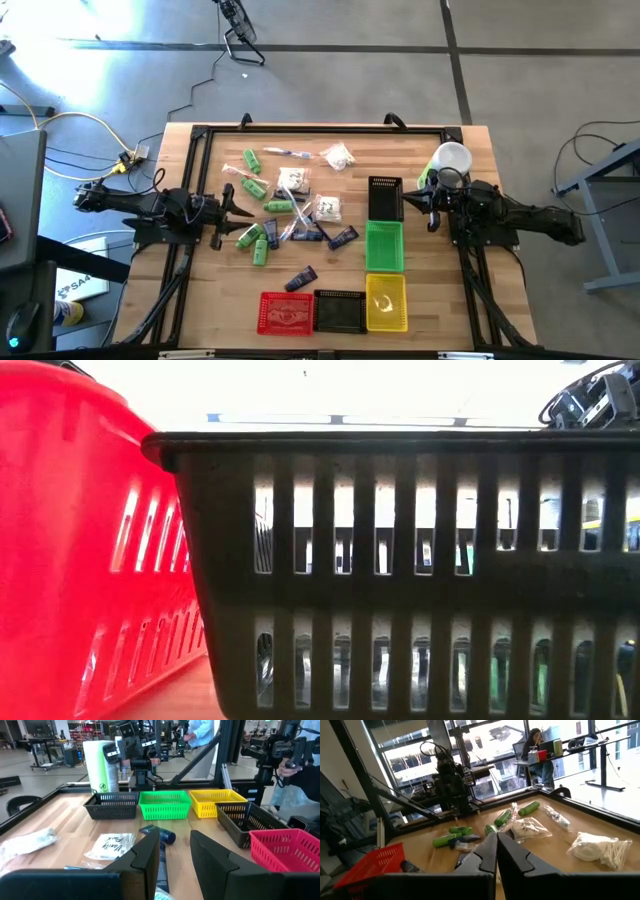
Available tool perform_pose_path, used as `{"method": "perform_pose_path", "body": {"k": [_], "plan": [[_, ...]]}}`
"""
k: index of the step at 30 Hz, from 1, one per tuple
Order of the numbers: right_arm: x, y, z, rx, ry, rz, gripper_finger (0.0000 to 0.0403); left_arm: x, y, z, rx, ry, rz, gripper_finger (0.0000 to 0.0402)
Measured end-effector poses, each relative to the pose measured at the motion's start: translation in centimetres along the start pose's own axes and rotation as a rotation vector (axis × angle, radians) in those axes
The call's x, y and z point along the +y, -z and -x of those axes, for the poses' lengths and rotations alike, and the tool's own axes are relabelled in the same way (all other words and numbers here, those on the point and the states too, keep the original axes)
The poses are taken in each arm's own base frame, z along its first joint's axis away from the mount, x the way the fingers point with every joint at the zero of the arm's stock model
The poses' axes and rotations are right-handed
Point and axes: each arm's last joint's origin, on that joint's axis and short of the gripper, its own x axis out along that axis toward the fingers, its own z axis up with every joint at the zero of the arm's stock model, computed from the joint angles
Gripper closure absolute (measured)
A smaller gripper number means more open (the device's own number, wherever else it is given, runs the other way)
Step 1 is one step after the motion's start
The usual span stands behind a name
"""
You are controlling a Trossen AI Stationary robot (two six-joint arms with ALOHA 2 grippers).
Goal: Pick & Place Travel size toiletries
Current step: Put the green shampoo bottle into the red bin
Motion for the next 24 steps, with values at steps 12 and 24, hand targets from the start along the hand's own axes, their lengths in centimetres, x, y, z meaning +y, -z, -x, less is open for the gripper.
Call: {"method": "perform_pose_path", "body": {"k": [12,24], "plan": [[0.6,0.1,-0.9,0.025,-0.038,-0.002,0.04,0.0,0.0,0.0,0.0,-0.009,0.019,0.0298],[2.2,-0.6,-2.3,0.067,0.012,0.037,0.04,0.1,0.0,0.0,-0.001,-0.036,0.021,0.0298]]}}
